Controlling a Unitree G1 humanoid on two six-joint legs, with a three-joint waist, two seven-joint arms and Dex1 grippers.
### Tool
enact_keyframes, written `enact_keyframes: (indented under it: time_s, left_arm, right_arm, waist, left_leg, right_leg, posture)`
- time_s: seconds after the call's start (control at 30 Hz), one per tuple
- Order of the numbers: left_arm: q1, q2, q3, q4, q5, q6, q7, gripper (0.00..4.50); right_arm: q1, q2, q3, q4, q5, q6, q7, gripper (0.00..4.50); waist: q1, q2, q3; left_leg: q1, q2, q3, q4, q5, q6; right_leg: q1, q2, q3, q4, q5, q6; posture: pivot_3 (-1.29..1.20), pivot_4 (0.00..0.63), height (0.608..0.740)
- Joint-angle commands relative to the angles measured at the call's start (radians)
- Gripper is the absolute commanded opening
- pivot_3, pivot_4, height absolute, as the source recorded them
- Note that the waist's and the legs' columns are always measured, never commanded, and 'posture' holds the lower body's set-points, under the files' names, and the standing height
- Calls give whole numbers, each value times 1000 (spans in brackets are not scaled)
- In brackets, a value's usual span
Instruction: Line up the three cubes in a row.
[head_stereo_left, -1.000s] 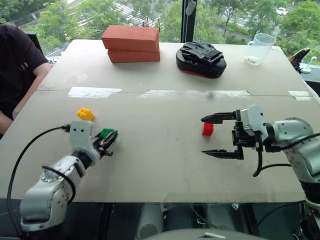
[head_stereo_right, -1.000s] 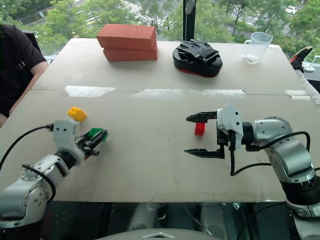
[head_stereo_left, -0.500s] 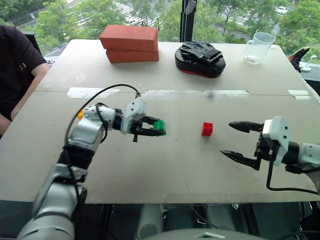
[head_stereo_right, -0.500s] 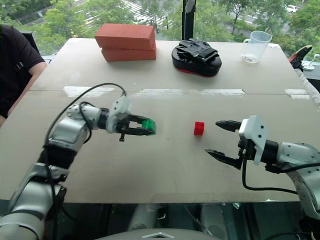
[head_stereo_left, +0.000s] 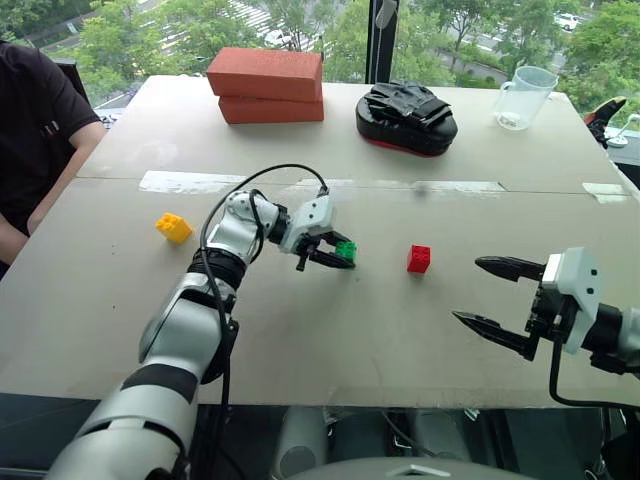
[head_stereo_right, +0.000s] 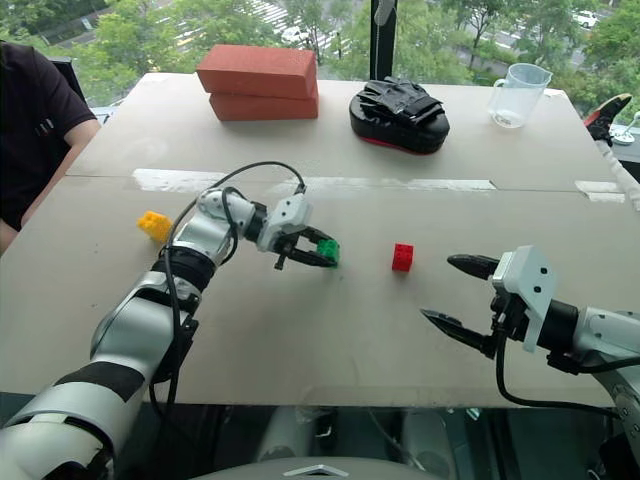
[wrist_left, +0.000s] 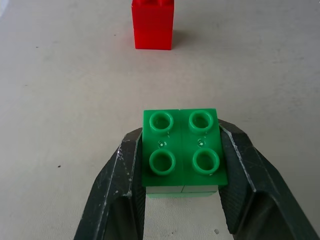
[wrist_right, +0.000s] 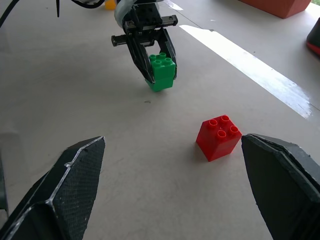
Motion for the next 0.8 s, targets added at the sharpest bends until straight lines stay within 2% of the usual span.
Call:
enact_keyframes:
  time_s: [0.03,0.33,0.4,0.43,0.57,0.67,0.73,0.8]
  left_arm:
    - [-53,-14,24,48,27,-42,21,1290]
    - [-86,-51,42,133,74,-82,34,1290]
    - [-88,-57,52,143,77,-84,38,2312]
    - [-88,-61,60,145,73,-83,33,2589]
    - [-83,-52,120,114,24,-38,-3,4449]
    - [-45,-7,169,20,-26,20,-46,4449]
    - [32,46,216,-160,-100,168,-60,4449]
    - [167,120,279,-437,-191,362,-19,4449]
  right_arm:
    - [3,-16,-41,-41,26,2,-10,4500]
    - [45,-19,-64,-69,38,1,-31,4500]
    - [56,-18,-69,-76,39,1,-34,4500]
    - [61,-17,-71,-79,40,1,-35,4500]
    - [75,-15,-73,-89,45,-2,-42,4500]
    - [71,-14,-64,-88,47,-8,-44,4500]
    - [54,-11,-44,-77,49,-15,-40,4500]
    - [26,-7,-19,-66,57,-21,-32,4500]
  waist:
    - [0,0,0]
    - [4,-1,0]
    - [5,-1,0]
    - [5,-1,0]
    - [4,-1,0]
    - [0,-1,0]
    - [-16,-1,0]
    - [-28,-1,0]
  left_leg:
    - [0,0,0,0,0,0]
    - [0,0,-1,0,0,0]
    - [0,0,-1,1,0,0]
    - [0,0,-1,1,0,0]
    - [0,0,-1,2,0,0]
    - [0,1,-2,2,0,0]
    - [0,1,-2,2,0,0]
    - [1,2,-2,1,0,0]
  right_leg:
    - [0,0,0,0,0,0]
    - [1,0,0,0,0,0]
    - [1,0,-1,0,0,0]
    - [1,0,-1,0,0,0]
    - [2,0,-1,0,0,1]
    - [1,0,-1,0,0,1]
    - [1,0,0,1,1,0]
    - [1,0,1,1,1,0]
  posture:
    - [0,150,740]
    - [0,150,740]
    - [0,150,740]
    - [0,150,740]
    - [0,150,740]
    - [0,150,740]
    - [0,150,740]
    - [0,150,740]
